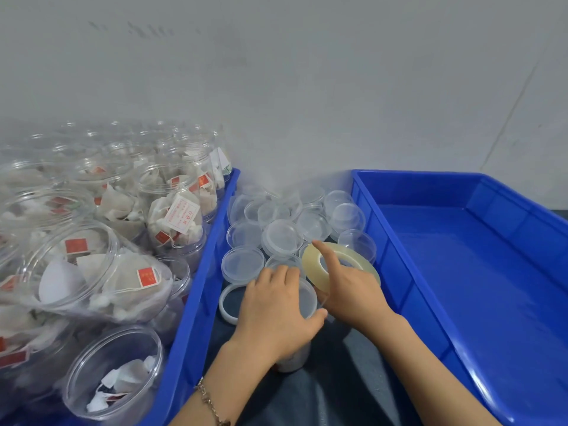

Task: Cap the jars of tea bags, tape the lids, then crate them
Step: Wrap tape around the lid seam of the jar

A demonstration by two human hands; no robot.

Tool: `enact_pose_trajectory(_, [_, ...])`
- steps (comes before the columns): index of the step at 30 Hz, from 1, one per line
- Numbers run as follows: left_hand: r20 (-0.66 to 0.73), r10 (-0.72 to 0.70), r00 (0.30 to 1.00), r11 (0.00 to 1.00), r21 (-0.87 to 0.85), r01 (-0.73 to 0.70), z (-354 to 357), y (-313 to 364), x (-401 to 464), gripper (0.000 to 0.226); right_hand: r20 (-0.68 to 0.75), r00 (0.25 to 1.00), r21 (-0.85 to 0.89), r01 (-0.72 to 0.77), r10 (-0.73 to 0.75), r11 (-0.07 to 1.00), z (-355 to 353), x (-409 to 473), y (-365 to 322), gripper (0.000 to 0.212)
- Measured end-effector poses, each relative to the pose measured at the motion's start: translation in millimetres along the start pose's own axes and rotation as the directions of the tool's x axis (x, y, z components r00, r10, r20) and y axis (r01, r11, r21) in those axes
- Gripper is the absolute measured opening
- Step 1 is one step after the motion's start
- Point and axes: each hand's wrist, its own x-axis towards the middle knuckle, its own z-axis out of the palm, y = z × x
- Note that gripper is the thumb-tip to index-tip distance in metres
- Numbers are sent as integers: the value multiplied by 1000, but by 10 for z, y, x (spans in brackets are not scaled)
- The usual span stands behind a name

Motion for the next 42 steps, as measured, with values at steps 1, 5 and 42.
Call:
enact_pose_trajectory(1, [-17,17,1000,1000,-8,-17,-5,-4,7,68,10,1000,-6,9,-9,1000,10,5,-8,89])
enact_pose_trajectory(5, [16,132,991,990,-52,-131,-64,-58,41,55,13,999,7,44,-44,999,60,-1,-59,79])
enact_pose_trajectory(42, [128,33,991,999,-44,-27,-59,-53,115,60,26,1000,248,-11,5,969,-52,-463,115,51])
